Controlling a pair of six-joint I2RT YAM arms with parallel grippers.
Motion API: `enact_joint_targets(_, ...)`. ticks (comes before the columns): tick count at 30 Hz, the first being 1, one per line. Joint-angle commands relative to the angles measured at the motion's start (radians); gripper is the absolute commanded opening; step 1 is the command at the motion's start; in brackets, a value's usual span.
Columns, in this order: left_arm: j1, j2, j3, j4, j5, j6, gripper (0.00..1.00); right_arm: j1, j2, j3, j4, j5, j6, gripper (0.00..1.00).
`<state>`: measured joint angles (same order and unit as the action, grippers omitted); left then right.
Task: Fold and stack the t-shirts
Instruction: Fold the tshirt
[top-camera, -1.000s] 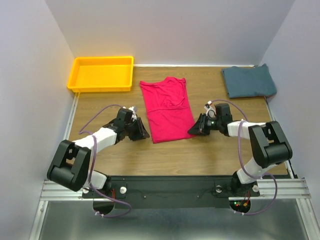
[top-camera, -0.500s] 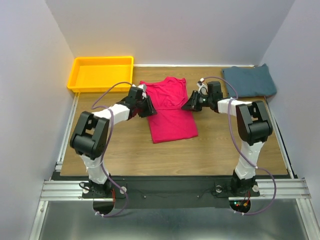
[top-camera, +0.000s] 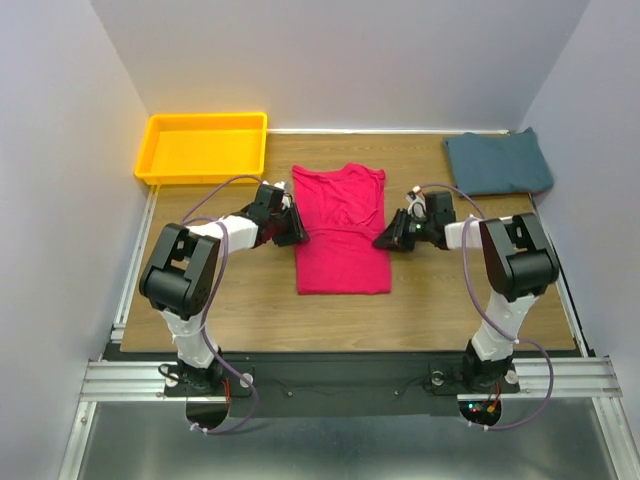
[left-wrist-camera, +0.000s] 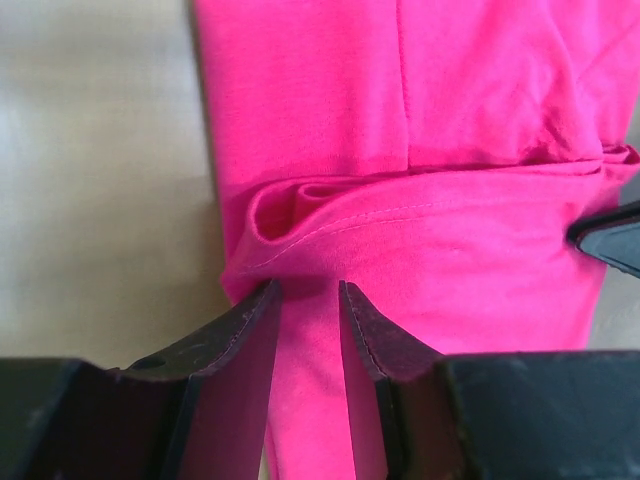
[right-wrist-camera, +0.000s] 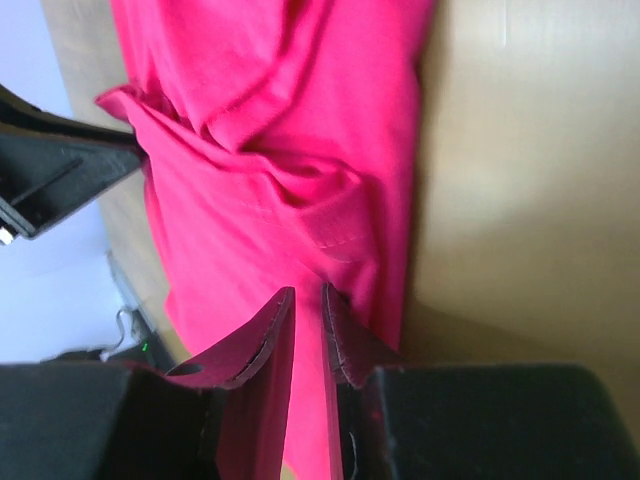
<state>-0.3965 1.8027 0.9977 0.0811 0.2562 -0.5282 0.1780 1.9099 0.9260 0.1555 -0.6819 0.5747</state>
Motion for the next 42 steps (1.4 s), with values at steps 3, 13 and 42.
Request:
enact_joint_targets(3,-0.03,-0.178,-0.172,-0.162,-0.006,0.025,0.43,0.005,-0.219,-0.226,-0.106,0.071,0.042,0.24)
enact_joint_targets(13,-0.038,-0.405,-0.069,-0.201,-0.11,0.033,0.63,-0.003,-0.382,0.0,-0.231,0.076,-0.01,0.29)
enact_joint_targets(42,0.09,0.359,0.63,-0.155,-0.095,0.194,0.35,-0.035,0.429,0.827,-0.226,0.081,-0.098,0.29)
